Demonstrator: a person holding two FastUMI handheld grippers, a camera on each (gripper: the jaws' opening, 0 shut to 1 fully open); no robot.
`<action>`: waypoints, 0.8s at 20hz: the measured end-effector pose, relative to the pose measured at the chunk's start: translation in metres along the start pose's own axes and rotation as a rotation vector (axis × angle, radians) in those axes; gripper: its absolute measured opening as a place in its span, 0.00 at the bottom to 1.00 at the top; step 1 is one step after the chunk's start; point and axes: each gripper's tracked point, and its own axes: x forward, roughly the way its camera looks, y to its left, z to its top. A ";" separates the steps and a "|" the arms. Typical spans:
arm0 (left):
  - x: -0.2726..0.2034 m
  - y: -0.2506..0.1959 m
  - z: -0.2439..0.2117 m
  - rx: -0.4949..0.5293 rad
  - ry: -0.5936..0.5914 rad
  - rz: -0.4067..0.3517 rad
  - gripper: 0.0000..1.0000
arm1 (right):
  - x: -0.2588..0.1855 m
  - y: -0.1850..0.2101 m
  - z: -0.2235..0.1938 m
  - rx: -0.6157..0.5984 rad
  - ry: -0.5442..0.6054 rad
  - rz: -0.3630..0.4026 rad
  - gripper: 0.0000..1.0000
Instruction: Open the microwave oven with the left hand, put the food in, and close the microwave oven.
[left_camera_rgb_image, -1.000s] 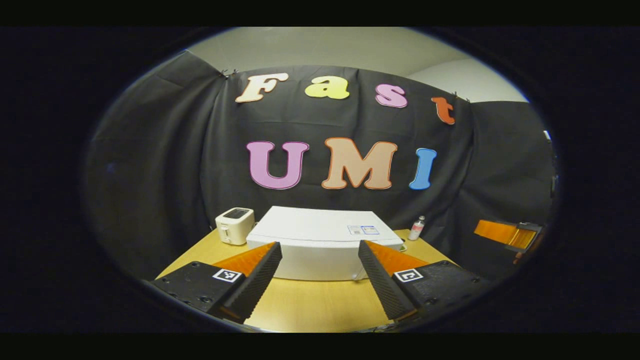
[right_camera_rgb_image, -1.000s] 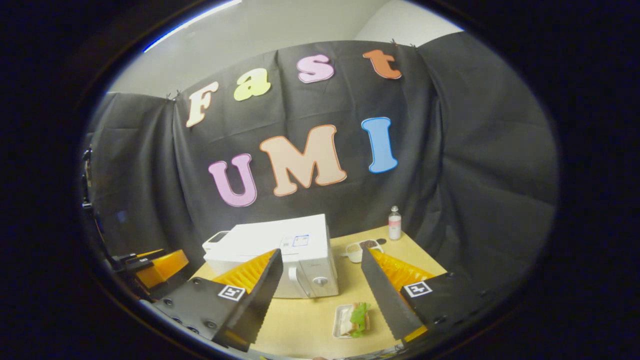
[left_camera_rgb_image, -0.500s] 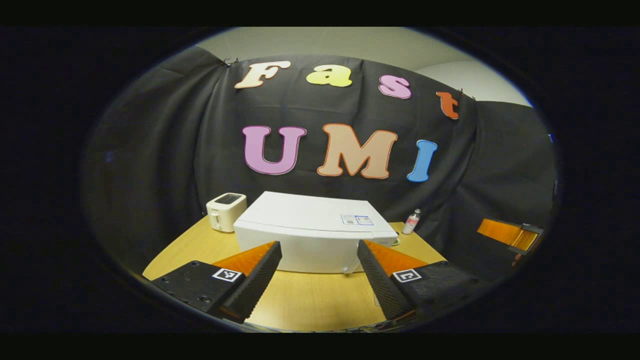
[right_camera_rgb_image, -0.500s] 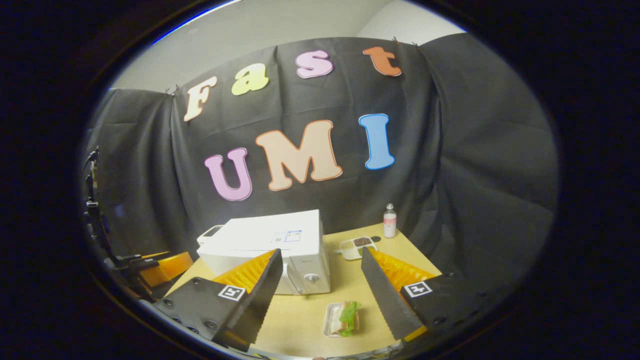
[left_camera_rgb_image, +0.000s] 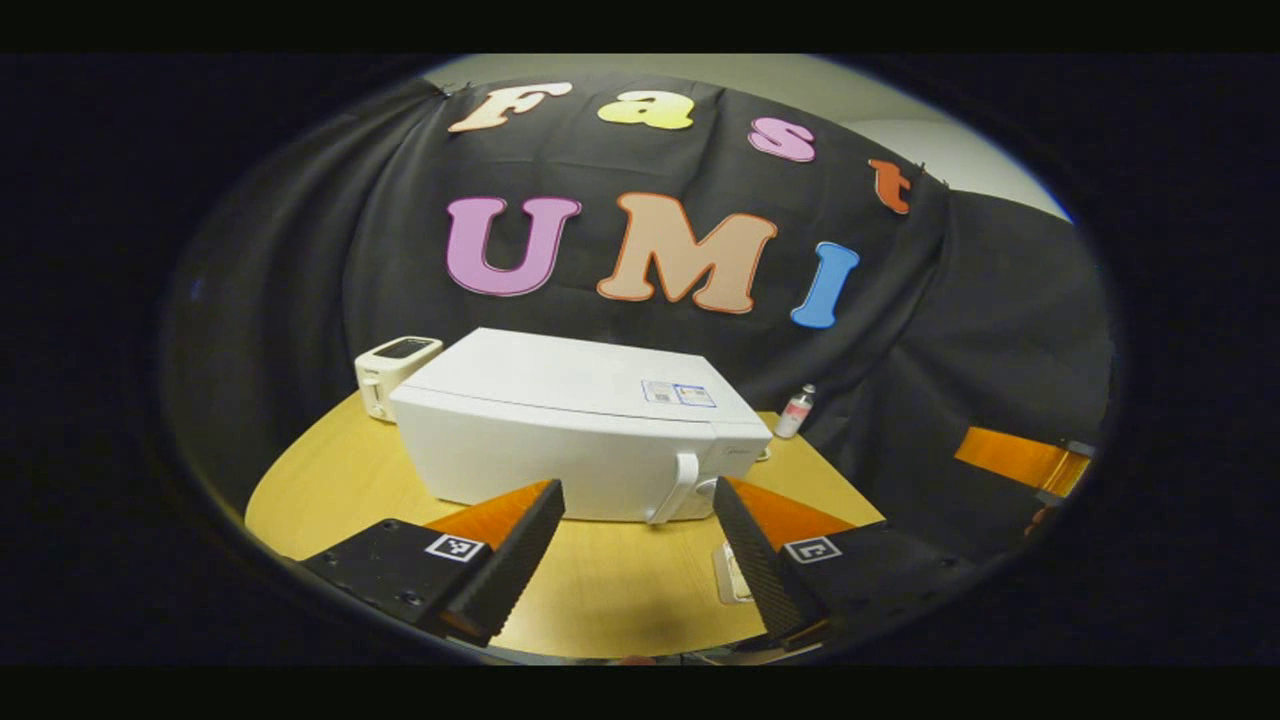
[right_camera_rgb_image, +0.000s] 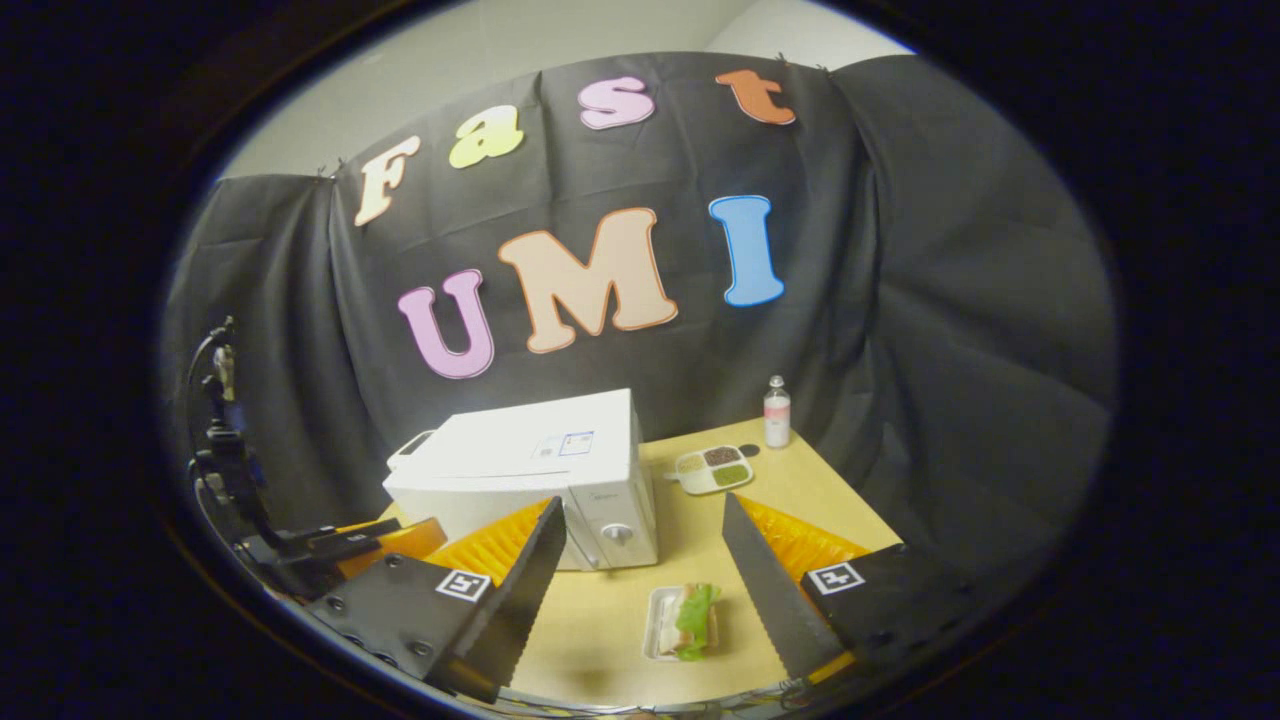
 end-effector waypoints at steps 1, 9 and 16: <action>0.008 -0.004 -0.005 -0.008 0.009 -0.025 0.93 | -0.001 -0.003 0.000 0.001 -0.001 -0.008 0.92; 0.079 -0.025 -0.048 0.052 0.087 -0.103 0.94 | -0.002 -0.022 -0.002 0.009 -0.010 -0.060 0.92; 0.136 -0.025 -0.097 0.097 0.222 -0.092 0.94 | -0.003 -0.022 -0.010 0.004 0.016 -0.060 0.92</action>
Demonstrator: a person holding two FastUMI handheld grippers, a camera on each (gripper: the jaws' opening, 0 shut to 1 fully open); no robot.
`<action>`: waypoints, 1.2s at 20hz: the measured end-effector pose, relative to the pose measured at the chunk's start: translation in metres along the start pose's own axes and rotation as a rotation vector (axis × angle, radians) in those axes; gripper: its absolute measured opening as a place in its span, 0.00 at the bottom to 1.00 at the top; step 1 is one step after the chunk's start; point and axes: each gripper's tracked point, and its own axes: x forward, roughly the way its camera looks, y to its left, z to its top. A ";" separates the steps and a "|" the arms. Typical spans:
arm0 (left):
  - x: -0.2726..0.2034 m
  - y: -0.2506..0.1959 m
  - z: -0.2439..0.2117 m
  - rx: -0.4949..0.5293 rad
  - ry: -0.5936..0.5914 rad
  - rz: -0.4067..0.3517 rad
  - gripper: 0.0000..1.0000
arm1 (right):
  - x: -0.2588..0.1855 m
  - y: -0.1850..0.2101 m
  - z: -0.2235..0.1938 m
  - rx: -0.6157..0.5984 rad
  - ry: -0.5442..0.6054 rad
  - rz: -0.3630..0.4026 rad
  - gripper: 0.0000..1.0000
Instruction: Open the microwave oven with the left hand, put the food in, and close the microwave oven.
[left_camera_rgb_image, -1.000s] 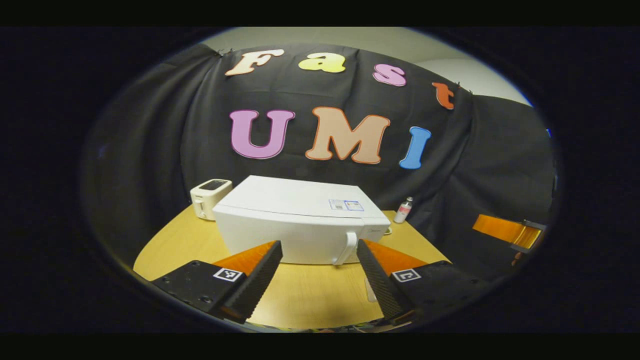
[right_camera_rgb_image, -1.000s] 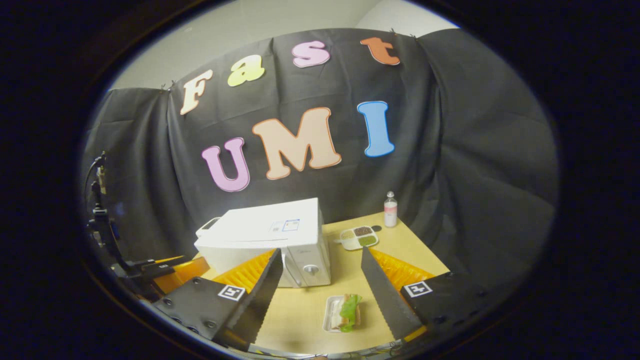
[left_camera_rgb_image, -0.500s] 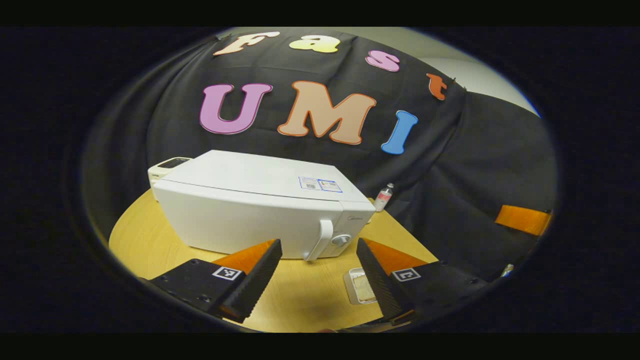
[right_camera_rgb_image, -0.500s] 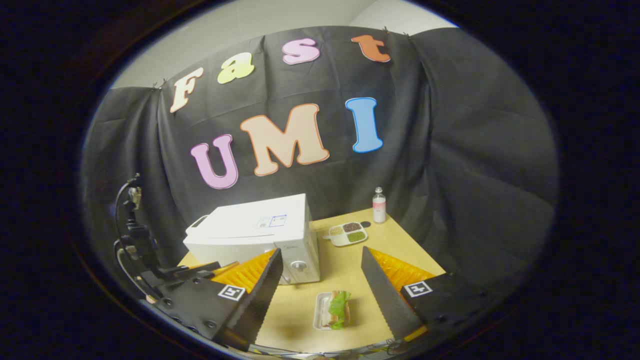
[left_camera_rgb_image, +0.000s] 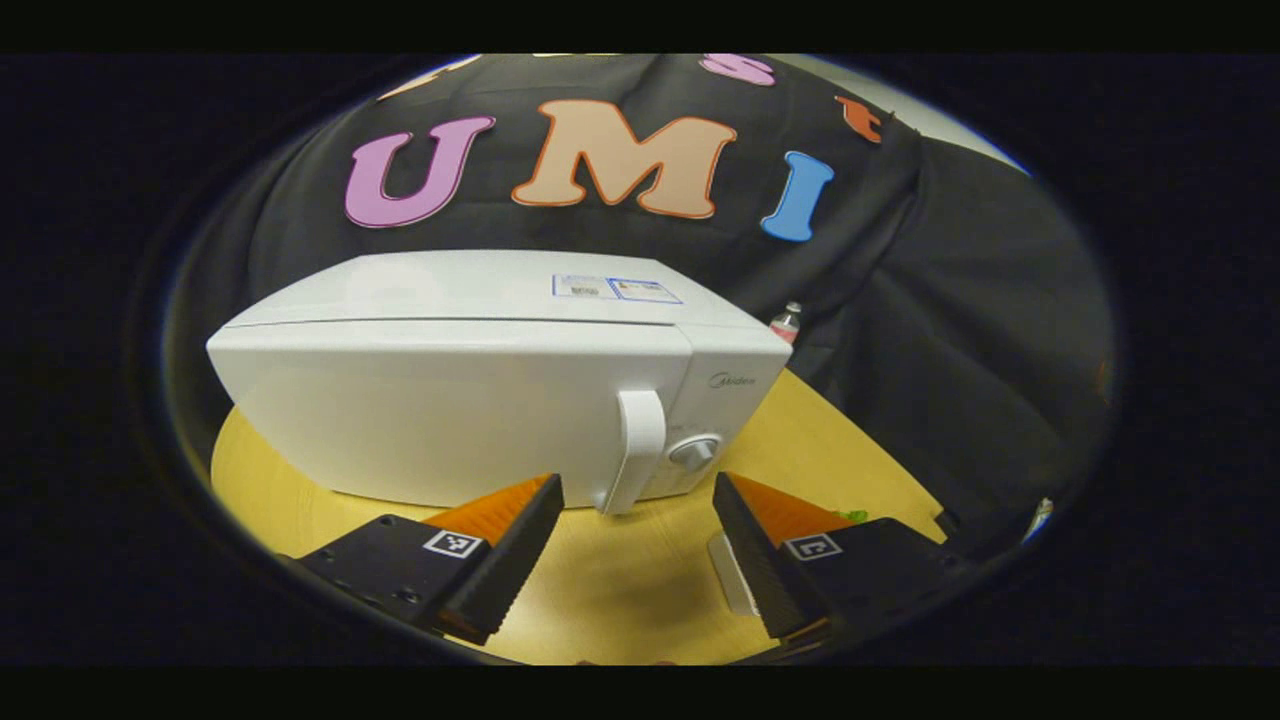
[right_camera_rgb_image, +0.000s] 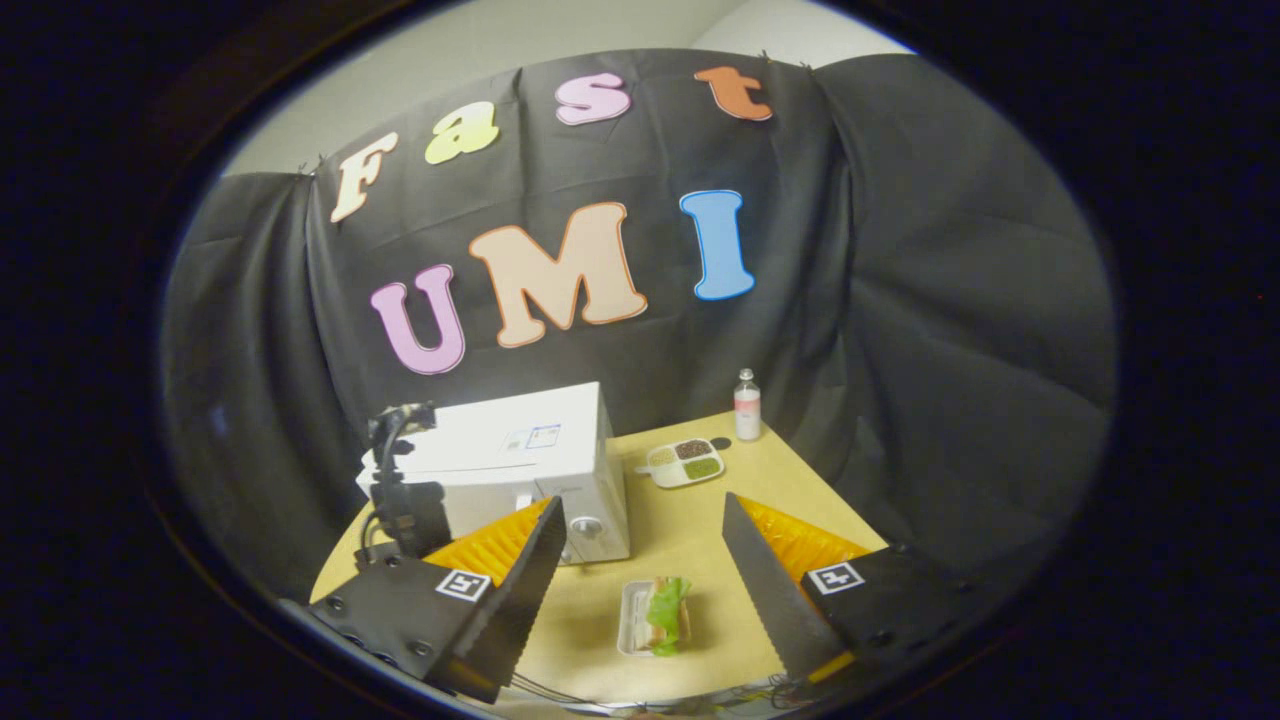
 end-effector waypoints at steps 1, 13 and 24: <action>0.009 0.003 -0.003 0.005 0.015 0.012 0.94 | 0.000 0.000 -0.002 0.003 0.004 0.002 0.92; 0.056 0.007 -0.027 0.018 0.129 0.036 0.65 | 0.001 -0.009 -0.011 0.022 0.026 -0.019 0.99; 0.058 0.011 -0.030 0.067 0.165 0.036 0.31 | 0.004 -0.010 -0.021 0.036 0.045 -0.014 0.99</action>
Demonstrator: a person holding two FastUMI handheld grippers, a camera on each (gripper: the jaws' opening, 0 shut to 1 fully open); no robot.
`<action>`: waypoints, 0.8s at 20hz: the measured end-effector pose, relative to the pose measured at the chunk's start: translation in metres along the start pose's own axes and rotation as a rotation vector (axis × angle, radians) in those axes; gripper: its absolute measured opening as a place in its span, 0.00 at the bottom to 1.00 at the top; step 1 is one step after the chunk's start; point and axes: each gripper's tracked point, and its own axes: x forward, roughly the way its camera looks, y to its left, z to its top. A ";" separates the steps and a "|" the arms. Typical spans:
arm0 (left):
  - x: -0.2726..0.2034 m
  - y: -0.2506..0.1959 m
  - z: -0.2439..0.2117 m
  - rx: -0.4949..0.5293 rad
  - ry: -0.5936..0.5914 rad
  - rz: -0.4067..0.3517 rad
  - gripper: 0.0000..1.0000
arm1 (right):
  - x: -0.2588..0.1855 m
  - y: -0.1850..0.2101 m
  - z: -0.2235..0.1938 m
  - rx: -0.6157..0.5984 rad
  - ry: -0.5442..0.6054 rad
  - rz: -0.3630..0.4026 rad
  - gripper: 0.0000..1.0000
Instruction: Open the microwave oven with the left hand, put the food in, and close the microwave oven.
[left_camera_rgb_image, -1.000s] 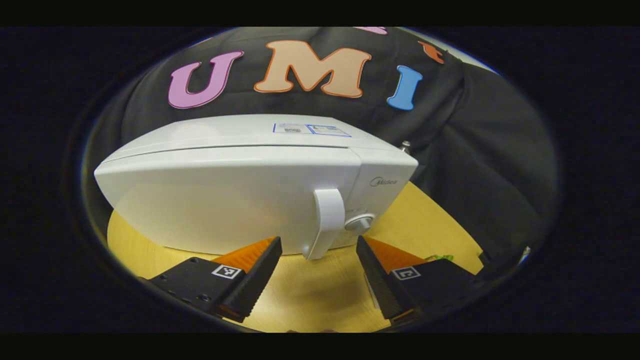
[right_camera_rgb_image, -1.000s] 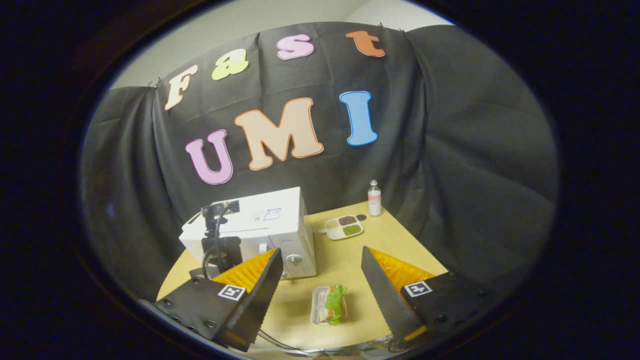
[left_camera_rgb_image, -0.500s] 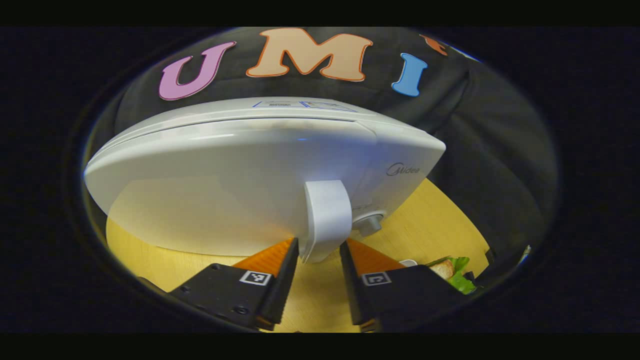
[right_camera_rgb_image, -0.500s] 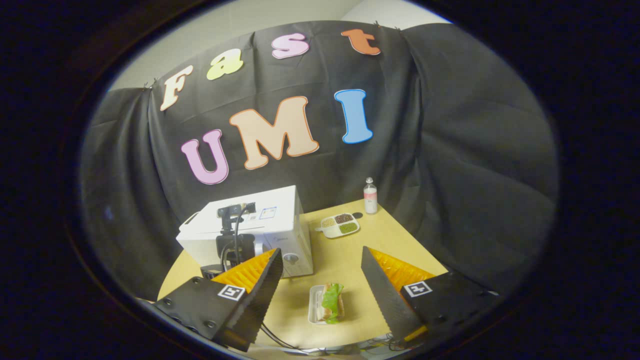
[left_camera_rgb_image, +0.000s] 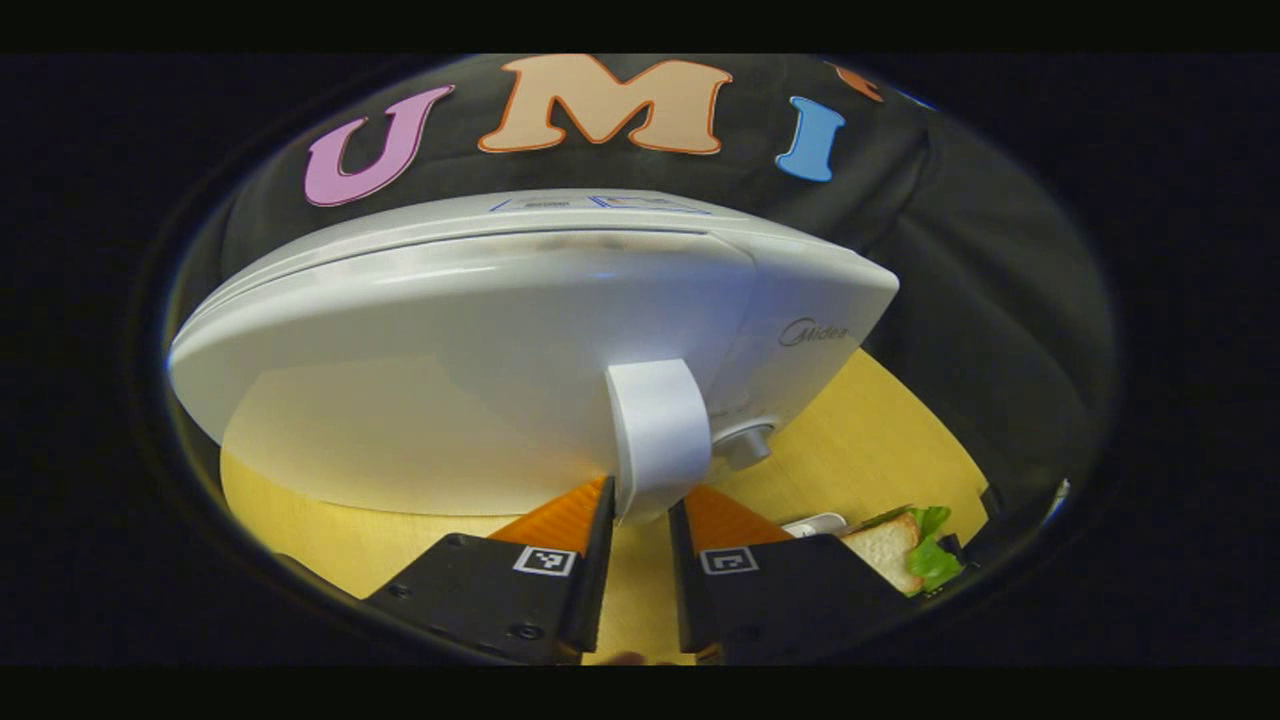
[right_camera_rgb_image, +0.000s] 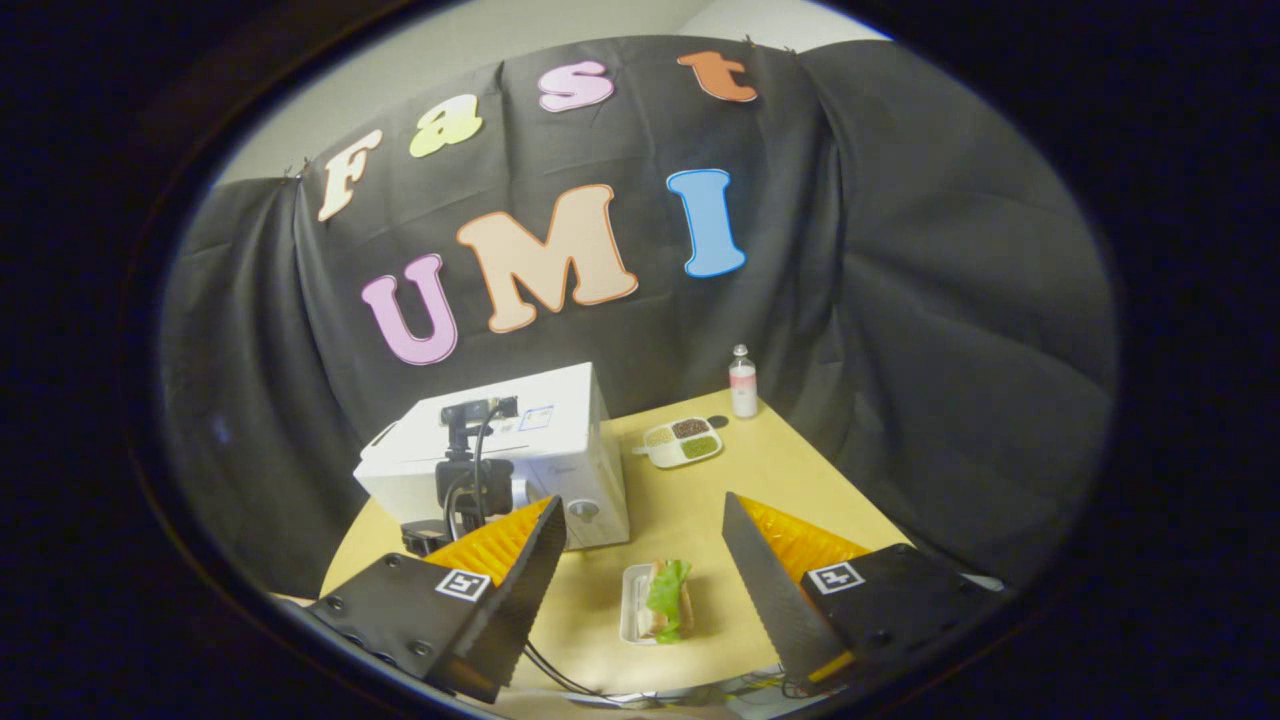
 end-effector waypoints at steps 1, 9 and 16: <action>0.001 0.000 -0.002 0.008 0.009 0.005 0.31 | 0.000 0.000 -0.001 0.001 0.000 0.002 0.99; 0.002 -0.001 -0.004 0.032 0.024 0.012 0.15 | -0.009 -0.004 -0.012 0.006 0.017 -0.009 0.99; -0.001 0.000 -0.004 -0.008 -0.020 0.045 0.10 | -0.023 -0.004 -0.025 -0.003 0.042 -0.004 0.99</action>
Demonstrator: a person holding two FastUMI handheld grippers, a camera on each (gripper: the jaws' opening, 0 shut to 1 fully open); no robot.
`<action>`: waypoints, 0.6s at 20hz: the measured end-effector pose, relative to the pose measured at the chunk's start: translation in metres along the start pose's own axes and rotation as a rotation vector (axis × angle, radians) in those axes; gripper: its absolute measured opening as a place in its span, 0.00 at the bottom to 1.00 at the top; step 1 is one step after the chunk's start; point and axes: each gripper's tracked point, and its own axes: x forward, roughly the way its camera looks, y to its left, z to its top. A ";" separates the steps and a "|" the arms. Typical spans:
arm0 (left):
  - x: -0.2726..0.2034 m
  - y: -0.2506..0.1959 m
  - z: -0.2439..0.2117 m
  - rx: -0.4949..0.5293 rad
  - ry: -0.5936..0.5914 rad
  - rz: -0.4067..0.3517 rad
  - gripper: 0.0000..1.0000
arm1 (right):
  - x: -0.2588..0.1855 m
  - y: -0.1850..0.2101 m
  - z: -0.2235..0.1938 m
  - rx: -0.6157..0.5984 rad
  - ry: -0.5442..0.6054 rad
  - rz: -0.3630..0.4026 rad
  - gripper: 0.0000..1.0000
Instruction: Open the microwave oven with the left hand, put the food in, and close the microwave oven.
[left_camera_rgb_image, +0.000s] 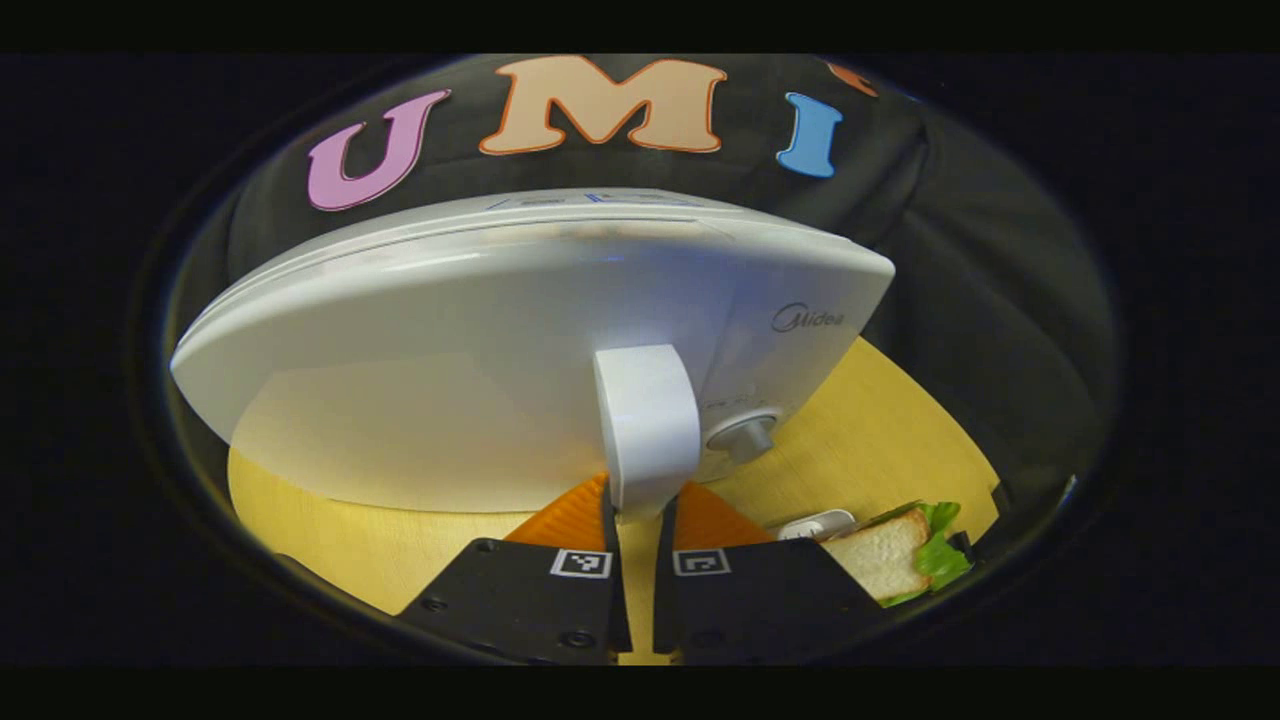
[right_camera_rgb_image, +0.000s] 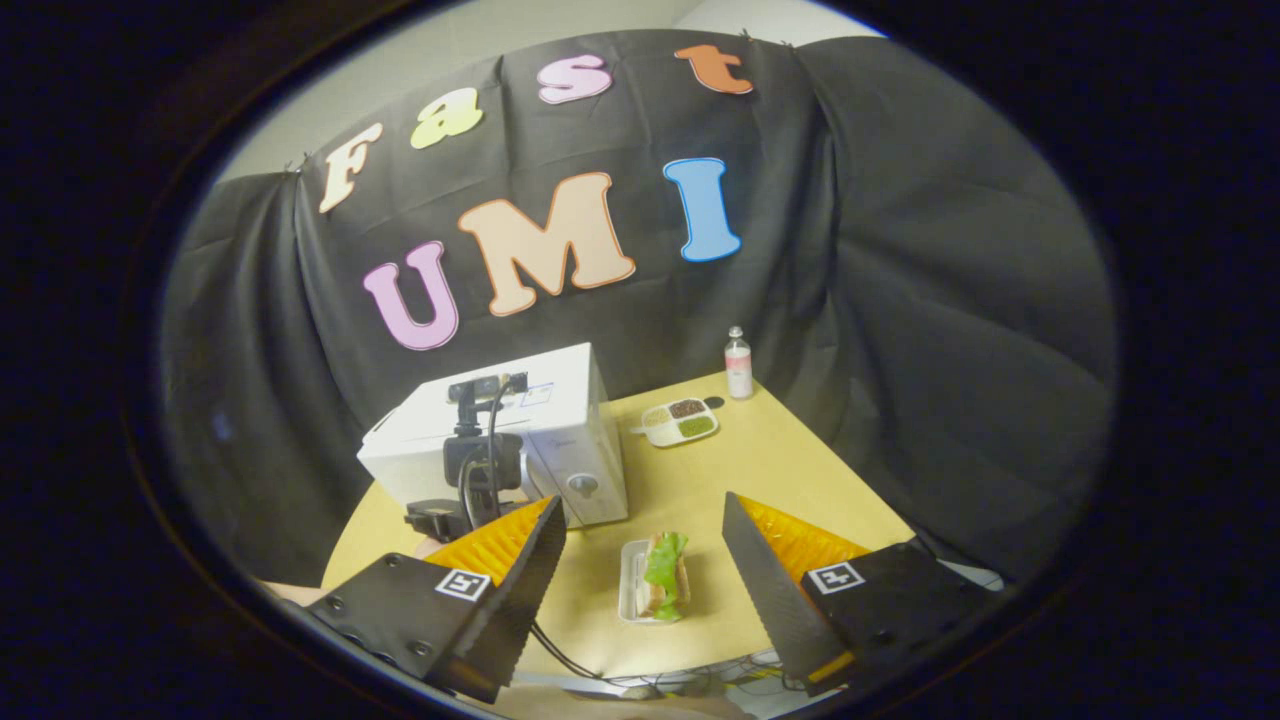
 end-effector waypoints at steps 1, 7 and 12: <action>0.000 0.000 0.000 -0.008 -0.008 0.009 0.07 | -0.002 -0.001 -0.001 -0.003 0.003 -0.002 0.99; -0.049 -0.002 -0.042 0.022 -0.038 0.004 0.07 | -0.002 -0.012 -0.011 0.001 0.034 -0.009 0.99; -0.087 0.006 -0.075 0.044 -0.022 0.003 0.10 | 0.005 -0.010 -0.019 -0.045 0.059 0.033 0.92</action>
